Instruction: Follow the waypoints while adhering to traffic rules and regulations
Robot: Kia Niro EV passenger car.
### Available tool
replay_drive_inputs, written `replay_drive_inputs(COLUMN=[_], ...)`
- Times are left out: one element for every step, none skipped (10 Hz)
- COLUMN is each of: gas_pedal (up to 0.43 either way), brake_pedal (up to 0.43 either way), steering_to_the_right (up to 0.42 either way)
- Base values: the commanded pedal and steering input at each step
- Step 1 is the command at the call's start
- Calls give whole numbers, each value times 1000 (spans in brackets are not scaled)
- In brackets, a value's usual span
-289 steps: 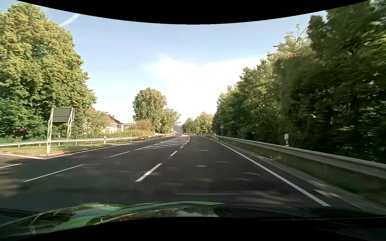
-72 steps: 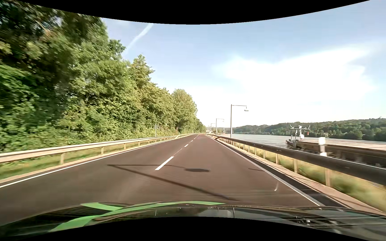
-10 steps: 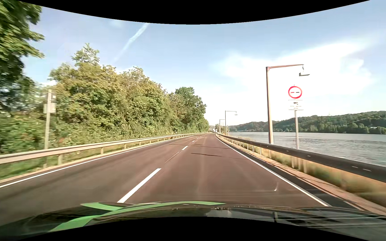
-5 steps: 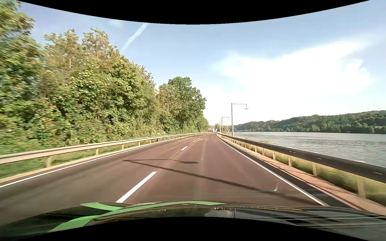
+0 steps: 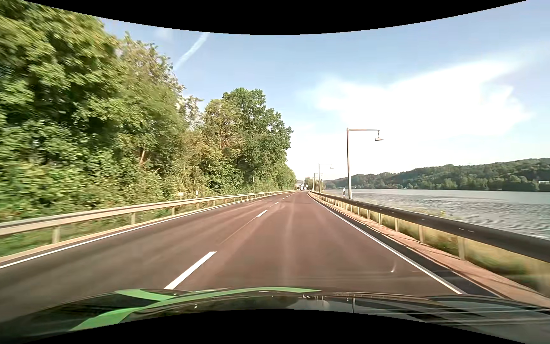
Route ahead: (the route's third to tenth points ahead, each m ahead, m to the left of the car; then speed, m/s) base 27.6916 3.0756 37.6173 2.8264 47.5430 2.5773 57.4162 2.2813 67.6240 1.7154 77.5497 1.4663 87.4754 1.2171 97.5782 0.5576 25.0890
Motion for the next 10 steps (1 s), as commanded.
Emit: replay_drive_inputs(gas_pedal=[197,197,220,220,220,220,220,220,220,197], brake_pedal=[0,0,0,0,0,0,0,0,0,0], steering_to_the_right=[3,3,3,3,4,4,4,4,4,4])
